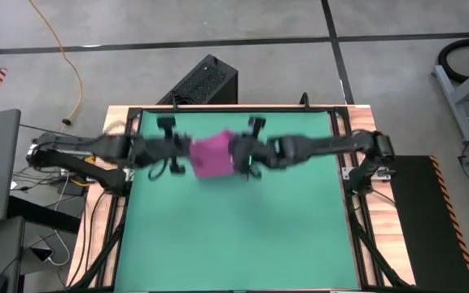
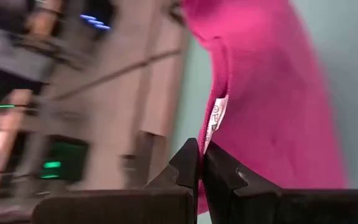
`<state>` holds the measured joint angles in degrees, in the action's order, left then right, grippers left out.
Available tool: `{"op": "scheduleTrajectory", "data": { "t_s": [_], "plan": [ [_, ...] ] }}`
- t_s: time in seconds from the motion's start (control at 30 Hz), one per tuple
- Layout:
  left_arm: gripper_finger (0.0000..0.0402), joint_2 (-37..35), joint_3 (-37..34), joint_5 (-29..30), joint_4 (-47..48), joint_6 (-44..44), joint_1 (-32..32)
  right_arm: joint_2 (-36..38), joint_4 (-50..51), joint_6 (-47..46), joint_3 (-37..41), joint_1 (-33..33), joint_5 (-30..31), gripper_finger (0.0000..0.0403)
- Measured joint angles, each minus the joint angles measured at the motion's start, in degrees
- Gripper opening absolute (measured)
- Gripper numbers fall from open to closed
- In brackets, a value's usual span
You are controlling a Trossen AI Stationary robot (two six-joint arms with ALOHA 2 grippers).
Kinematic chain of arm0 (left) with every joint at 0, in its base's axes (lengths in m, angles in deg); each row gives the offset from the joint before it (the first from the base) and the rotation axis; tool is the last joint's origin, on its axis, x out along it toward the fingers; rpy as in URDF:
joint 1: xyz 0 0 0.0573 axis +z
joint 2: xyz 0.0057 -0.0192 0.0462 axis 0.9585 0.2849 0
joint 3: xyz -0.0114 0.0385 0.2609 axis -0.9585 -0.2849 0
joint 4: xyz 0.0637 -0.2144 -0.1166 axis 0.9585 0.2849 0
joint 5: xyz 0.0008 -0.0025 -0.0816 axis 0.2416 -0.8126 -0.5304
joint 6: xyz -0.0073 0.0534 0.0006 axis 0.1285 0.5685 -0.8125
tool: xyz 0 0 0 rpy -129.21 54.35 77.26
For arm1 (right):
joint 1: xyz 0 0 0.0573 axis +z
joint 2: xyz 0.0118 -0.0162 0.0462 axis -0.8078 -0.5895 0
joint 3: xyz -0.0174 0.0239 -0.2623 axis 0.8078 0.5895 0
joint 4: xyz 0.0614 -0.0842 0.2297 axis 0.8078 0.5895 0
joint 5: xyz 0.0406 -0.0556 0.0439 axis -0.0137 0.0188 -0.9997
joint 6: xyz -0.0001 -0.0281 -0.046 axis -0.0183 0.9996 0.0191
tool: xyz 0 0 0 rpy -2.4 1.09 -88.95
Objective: Roll towel
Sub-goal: Roll the pink towel
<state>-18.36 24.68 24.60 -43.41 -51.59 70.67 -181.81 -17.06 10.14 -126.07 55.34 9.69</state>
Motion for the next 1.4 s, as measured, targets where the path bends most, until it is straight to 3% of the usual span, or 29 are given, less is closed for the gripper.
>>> {"op": "scheduleTrajectory", "data": {
  "t_s": [0.17,0.3,0.4,0.53,0.73,0.9,1.03,1.2,1.3,1.4],
  "plan": [
    [0.0,-2.04,1.33,-6.56,-18.59,24.01,19.42,2.0,-13.66,11.08,0.02,-12.98,-6.7,0.0001],
    [0.0,-0.68,1.33,-20.32,-35.99,38.99,35.13,2.52,-26.87,17.76,0.0,-21.56,-10.5,0.0001],
    [0.0,1.18,1.63,-28.5,-44.31,42.46,42.96,2.46,-33.57,18.62,0.0,-25.76,-14.75,0.0],
    [0.0,3.84,5.86,-33.32,-39.54,42.31,47.86,2.42,-37.06,18.74,0.0,-27.95,-16.89,0.0],
    [0.0,4.24,8.19,-29.64,-34.76,40.93,45.93,2.37,-34.71,19.7,0.02,-26.16,-16.26,0.0],
    [0.0,0.79,8.35,-27.32,-22.26,34.24,41.07,2.42,-28.71,18.99,0.02,-20.48,-14.18,0.0],
    [0.0,-1.73,8.35,-27.69,-4.9,22.16,35.59,2.42,-19.15,12.1,0.02,-14.8,-14.1,0.0],
    [0.0,-3.54,8.32,-35.66,13.05,3.22,28.09,2.39,-7.1,2.28,0.09,-6.65,-14.23,0.0],
    [0.0,-3.48,8.05,-39.74,19.27,-7.51,22.22,2.39,-2.58,-4.79,0.09,-1.39,-14.34,0.0],
    [0.0,-3.56,5.17,-41.25,19.58,-14.65,15.15,1.37,-0.12,-9.95,0.04,3.99,-14.21,0.0]
  ]
}}
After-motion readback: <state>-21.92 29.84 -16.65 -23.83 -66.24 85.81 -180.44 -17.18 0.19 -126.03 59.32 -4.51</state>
